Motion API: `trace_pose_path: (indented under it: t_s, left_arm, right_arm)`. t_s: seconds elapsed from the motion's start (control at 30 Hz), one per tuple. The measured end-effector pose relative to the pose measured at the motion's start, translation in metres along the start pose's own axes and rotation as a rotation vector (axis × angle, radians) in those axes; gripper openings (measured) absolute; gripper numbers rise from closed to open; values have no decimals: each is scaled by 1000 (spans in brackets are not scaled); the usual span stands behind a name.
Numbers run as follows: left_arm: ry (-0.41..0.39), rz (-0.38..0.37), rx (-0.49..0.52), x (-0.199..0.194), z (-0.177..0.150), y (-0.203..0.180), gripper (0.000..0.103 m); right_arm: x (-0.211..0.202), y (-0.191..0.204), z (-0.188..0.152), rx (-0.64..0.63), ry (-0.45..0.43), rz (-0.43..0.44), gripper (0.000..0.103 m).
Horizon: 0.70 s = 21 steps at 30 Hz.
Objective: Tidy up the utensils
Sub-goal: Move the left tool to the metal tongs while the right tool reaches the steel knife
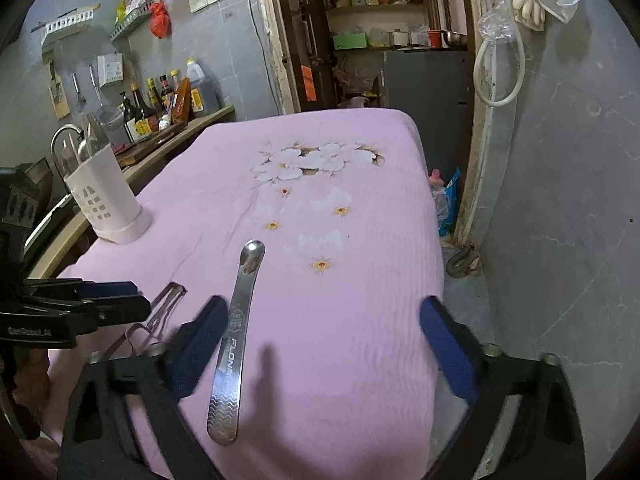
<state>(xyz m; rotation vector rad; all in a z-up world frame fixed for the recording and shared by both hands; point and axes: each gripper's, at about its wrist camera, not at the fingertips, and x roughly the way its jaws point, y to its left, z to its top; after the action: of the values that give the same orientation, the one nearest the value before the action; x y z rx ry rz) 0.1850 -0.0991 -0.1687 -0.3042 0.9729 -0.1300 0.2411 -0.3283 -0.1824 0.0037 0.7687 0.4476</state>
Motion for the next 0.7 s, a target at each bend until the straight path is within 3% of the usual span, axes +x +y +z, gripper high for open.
trace_pose_path:
  t_s: [0.13,0.2,0.3,0.43,0.67,0.7]
  left_arm:
    - [49,-15,7,9,-1,-1,36]
    - [88,-29,28,16,-1,-4,35]
    - [100,-36,43,20,0,-5,33]
    - [103,-26,50,23,2,-5,22]
    - [96,-10,35,25,9,-2,21]
    - [89,-4,31,25,12,0,21]
  right_arm:
    - [3,2,-3,-2,19,14,74]
    - [4,2,-4,3,25,26,69]
    - [9,7,-4,0,37,36,66]
    - [16,9,0,-3,41,36,65]
    - [35,13,13,-23,64,62,65]
    - [38,15,16,-34,70,70,61]
